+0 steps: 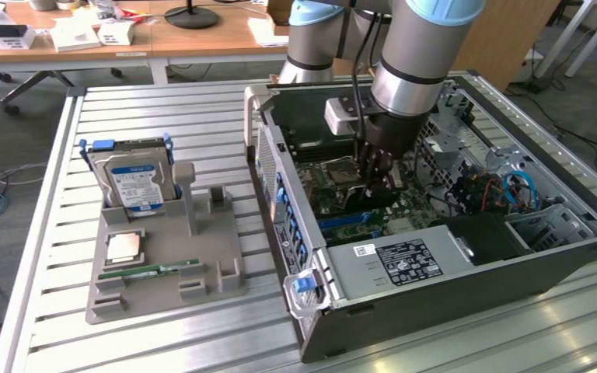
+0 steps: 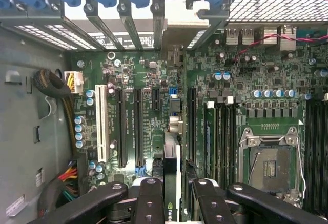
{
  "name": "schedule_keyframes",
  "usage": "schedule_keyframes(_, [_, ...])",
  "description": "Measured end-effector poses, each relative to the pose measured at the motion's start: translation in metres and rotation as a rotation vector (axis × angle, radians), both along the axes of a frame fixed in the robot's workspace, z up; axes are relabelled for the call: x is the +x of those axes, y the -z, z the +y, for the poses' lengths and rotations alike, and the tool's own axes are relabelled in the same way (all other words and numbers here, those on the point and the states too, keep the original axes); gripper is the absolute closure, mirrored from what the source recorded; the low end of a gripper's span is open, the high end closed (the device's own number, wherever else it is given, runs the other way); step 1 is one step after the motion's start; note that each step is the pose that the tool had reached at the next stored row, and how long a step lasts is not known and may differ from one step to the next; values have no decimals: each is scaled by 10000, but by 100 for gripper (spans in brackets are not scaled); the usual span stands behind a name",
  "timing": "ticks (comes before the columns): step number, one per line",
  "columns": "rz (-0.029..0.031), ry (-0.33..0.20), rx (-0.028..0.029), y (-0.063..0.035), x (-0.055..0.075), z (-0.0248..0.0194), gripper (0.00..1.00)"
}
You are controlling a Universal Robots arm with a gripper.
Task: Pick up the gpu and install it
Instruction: 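Insert the gpu into the slot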
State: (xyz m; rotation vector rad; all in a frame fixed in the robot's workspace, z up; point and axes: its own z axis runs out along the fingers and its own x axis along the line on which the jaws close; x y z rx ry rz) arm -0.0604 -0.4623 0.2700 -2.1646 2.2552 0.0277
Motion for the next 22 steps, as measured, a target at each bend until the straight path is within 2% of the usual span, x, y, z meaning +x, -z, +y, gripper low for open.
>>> schedule_keyframes(4, [1,-3,0,4,-2,-12,74])
schedule_keyframes(22, [-1,-7,0,29,-64,-12,74])
